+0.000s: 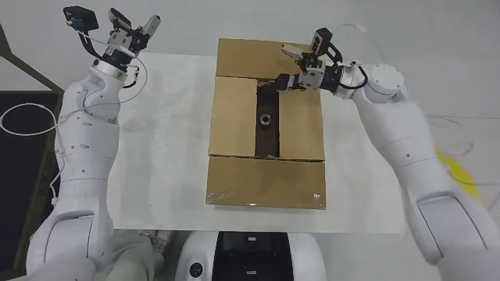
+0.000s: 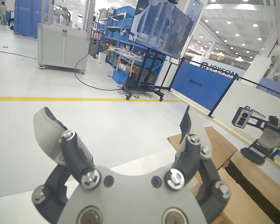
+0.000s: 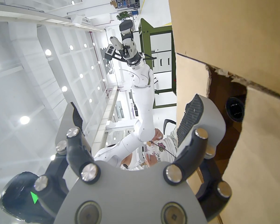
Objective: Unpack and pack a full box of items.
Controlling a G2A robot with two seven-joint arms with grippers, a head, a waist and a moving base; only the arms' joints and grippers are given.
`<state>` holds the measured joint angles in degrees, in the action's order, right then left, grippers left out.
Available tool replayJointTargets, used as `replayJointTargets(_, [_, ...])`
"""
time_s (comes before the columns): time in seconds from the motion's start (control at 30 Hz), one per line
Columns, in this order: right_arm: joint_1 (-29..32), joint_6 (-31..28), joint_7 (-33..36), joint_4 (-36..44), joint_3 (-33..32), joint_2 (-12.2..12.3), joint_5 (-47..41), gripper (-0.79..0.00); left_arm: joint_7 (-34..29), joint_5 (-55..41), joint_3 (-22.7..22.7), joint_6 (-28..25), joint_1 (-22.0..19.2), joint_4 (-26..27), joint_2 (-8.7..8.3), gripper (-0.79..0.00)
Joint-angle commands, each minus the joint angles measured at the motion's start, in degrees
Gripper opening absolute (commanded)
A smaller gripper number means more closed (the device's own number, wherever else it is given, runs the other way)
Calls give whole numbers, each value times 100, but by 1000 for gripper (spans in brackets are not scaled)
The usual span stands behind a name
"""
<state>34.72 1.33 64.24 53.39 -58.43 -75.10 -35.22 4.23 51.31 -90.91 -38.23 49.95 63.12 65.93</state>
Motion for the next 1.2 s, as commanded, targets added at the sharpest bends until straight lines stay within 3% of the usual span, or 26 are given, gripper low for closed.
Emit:
replayJointTargets(0.0, [234,139,-116,431,-95,62,118,0,0,0,0,0,0,0,0,0])
replayJointTargets(0.2, [874,479,-413,1387,-345,211,372,0,0,0,0,0,0,0,0,0])
replayJointTargets(0.4, [1349,736,-667,1834,-542,273,166,0,0,0,0,0,0,0,0,0])
replayJointTargets(1.07, [1578,948,-782,2138,-500,314,416,0,-95,27,38,-6,44,52,-2,0])
replayJointTargets(1.17, [1710,1071,-632,2446,-405,353,724,0,-434,-11,95,-426,72,117,-36,0])
